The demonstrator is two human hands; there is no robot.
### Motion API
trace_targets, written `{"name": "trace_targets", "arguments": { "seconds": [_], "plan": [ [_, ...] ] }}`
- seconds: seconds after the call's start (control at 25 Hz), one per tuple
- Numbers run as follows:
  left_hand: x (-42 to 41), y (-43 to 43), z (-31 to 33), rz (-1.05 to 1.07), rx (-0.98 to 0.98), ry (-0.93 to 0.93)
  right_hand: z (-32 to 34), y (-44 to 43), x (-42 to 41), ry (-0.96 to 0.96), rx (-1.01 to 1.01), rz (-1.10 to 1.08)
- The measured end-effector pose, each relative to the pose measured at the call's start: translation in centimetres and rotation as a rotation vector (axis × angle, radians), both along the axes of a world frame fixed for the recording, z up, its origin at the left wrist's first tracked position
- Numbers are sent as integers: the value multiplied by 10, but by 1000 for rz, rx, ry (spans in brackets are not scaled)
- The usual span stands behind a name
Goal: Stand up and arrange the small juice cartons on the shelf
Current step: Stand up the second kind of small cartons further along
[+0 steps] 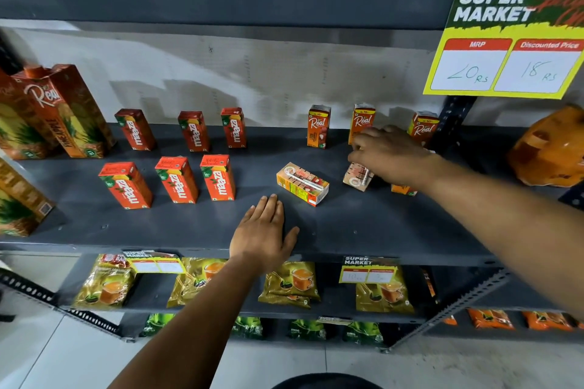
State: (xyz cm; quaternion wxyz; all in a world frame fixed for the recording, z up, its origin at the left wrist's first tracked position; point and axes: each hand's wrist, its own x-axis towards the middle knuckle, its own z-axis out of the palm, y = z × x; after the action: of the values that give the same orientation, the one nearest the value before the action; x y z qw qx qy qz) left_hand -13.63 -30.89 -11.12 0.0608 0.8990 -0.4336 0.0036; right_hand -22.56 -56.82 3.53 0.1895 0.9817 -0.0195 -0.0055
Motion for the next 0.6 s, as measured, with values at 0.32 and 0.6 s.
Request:
{"name": "trace_targets", "arguments": {
  "seconds": [0.32, 0.6],
  "plan": [
    [-2, 1, 2, -1, 5, 3, 7, -11, 4, 169, -382, 415],
    [-2, 1, 3, -6, 13, 6, 25, -17, 7, 189, -267, 280]
  ]
}}
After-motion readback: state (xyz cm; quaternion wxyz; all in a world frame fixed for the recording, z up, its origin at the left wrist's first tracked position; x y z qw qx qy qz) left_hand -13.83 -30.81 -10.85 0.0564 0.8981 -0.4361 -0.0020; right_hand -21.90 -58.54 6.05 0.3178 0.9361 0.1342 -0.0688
